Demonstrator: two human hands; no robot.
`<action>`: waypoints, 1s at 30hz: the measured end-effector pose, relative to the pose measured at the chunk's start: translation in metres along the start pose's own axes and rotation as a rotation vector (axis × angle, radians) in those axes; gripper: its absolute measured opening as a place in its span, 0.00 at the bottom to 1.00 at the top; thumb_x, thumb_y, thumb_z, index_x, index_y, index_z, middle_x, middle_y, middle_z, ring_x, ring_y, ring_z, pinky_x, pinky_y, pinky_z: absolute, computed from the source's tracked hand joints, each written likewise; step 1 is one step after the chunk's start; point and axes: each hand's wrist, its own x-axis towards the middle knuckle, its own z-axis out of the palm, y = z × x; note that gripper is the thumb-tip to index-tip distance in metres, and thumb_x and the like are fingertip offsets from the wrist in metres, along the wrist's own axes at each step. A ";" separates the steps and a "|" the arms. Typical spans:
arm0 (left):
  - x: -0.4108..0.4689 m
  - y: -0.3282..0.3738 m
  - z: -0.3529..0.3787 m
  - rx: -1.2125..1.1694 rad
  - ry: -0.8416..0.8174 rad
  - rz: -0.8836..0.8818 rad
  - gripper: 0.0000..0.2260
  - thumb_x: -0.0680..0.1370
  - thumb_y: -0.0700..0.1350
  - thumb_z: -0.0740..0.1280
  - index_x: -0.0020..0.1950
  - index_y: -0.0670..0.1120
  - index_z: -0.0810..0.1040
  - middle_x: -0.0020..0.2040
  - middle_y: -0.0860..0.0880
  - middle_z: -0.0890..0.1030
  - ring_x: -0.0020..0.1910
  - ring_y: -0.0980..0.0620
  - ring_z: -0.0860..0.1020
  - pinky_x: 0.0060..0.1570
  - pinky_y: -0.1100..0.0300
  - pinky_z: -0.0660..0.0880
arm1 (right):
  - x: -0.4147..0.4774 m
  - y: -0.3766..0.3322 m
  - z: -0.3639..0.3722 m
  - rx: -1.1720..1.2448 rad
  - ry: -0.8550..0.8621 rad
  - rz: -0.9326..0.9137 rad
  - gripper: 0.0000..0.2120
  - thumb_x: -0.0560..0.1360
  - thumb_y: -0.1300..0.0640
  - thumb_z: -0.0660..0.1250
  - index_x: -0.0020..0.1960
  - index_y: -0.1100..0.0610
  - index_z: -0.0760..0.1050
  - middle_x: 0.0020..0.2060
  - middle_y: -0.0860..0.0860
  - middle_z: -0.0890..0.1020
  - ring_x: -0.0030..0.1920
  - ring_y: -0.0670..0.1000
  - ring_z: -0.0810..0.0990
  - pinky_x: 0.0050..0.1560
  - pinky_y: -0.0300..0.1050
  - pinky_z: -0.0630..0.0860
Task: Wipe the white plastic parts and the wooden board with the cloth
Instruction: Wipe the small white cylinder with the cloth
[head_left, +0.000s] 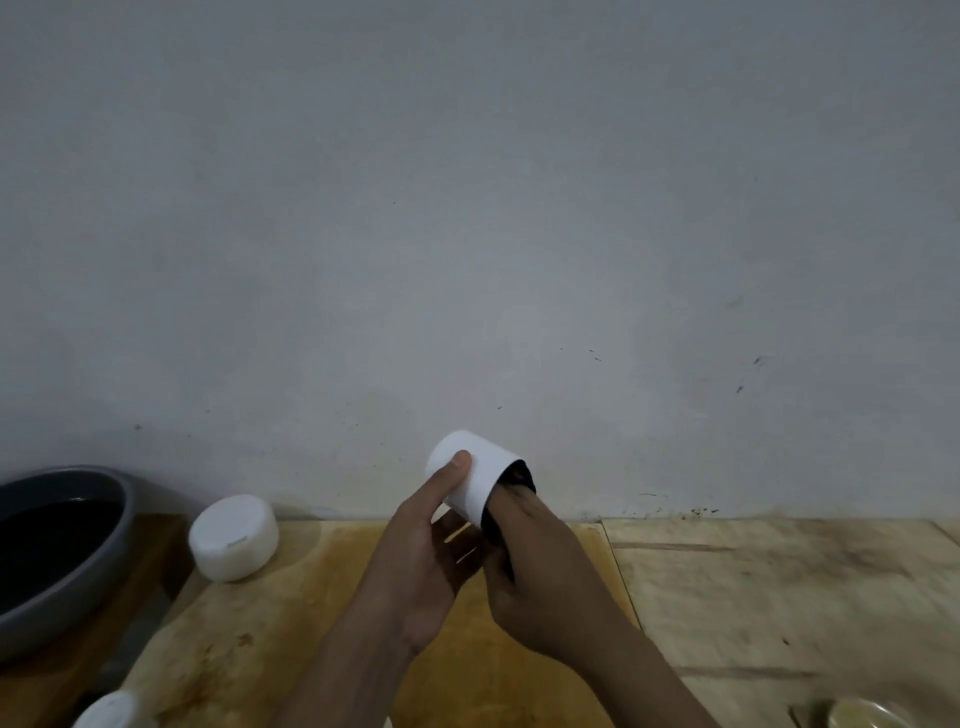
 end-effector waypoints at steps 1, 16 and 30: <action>0.001 -0.001 -0.001 0.040 -0.001 0.018 0.24 0.73 0.53 0.73 0.65 0.43 0.79 0.55 0.41 0.87 0.52 0.42 0.86 0.51 0.47 0.82 | 0.002 -0.002 -0.005 0.106 -0.027 0.053 0.28 0.77 0.65 0.61 0.74 0.47 0.64 0.62 0.44 0.77 0.59 0.43 0.77 0.57 0.35 0.76; 0.007 -0.002 -0.003 0.266 -0.038 0.123 0.28 0.66 0.55 0.76 0.63 0.45 0.81 0.58 0.45 0.86 0.57 0.44 0.85 0.55 0.51 0.81 | -0.005 0.004 -0.009 0.196 -0.075 0.031 0.32 0.75 0.71 0.57 0.72 0.46 0.64 0.59 0.45 0.77 0.54 0.37 0.75 0.60 0.35 0.74; 0.001 0.000 0.003 0.175 -0.032 0.046 0.29 0.65 0.53 0.77 0.62 0.43 0.80 0.59 0.40 0.85 0.57 0.40 0.84 0.57 0.46 0.82 | -0.010 0.026 -0.020 -0.137 -0.125 -0.119 0.30 0.75 0.64 0.54 0.75 0.45 0.63 0.63 0.43 0.78 0.62 0.41 0.76 0.77 0.58 0.57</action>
